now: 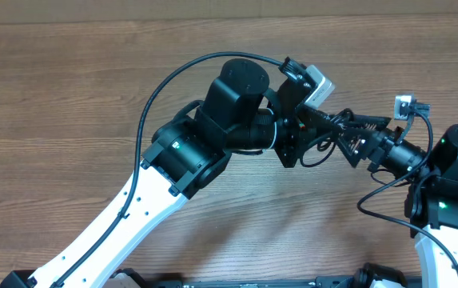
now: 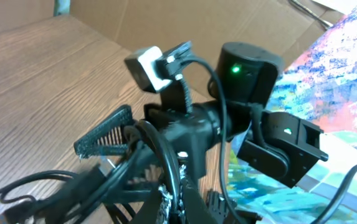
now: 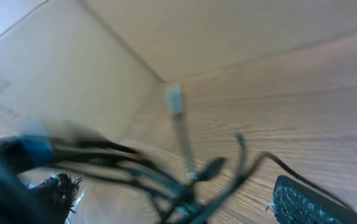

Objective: Untangle cables

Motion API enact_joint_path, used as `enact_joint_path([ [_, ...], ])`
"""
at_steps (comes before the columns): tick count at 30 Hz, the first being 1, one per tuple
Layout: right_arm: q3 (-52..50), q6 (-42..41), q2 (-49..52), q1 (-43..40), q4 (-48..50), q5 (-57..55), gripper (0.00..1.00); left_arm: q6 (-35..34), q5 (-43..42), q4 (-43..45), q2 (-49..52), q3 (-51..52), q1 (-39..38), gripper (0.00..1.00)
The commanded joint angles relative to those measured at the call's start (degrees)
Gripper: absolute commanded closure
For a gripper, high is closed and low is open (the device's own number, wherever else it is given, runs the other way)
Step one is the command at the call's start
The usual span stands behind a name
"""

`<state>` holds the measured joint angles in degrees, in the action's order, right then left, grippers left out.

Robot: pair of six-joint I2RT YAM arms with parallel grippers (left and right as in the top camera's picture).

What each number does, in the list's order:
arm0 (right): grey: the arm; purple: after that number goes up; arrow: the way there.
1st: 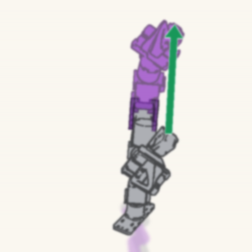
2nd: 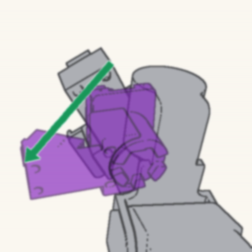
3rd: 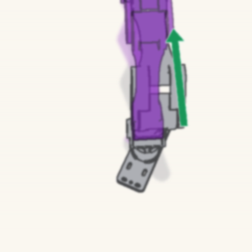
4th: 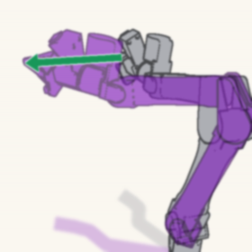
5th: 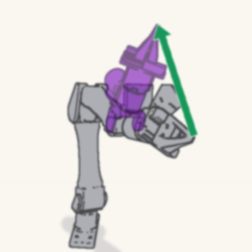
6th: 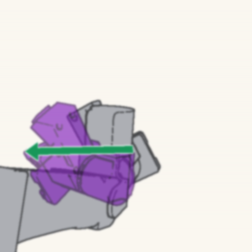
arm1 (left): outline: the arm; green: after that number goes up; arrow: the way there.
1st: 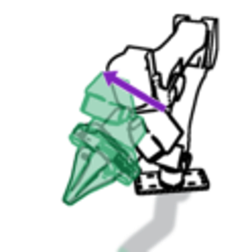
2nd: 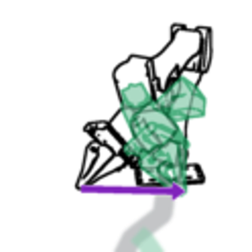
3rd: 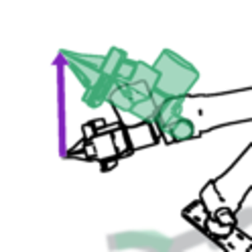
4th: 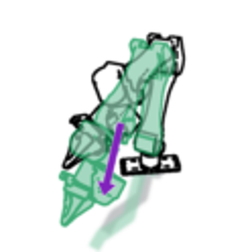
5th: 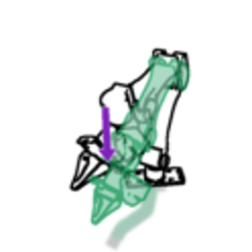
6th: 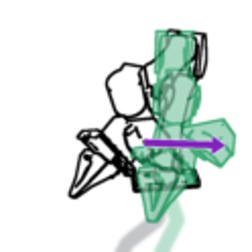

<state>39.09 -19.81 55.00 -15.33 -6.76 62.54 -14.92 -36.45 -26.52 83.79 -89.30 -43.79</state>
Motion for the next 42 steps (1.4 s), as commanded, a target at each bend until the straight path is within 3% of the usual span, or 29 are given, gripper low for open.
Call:
enact_joint_path([
  [1,0.3,0.6,-0.2,-0.1,-1.1,-4.7,0.0,-0.3,-3.3,0.8,-1.3,-1.3,0.3,0.96],
  [8,0.3,0.6,-0.2,-0.1,-1.8,-5.2,0.0,-0.2,-4.2,1.1,-1.3,-1.3,0.3,0.96],
  [24,0.3,0.6,-1.3,-0.1,-1.5,7.5,0.0,-0.4,-3.5,-1.2,-1.3,-1.3,6.1,0.96],
  [28,0.3,0.3,-4.0,-0.1,-1.5,7.4,0.0,-0.4,-3.7,-2.6,-1.3,-1.3,7.1,0.96],
  [37,0.3,-9.7,-11.1,-0.1,-1.7,1.6,0.0,-0.3,-3.4,-3.4,-1.3,-1.3,7.1,0.96],
  [42,0.5,-10.4,-13.2,-0.1,-6.5,-3.7,0.0,-0.3,-3.3,-3.7,-1.3,-1.3,7.1,0.96],
])
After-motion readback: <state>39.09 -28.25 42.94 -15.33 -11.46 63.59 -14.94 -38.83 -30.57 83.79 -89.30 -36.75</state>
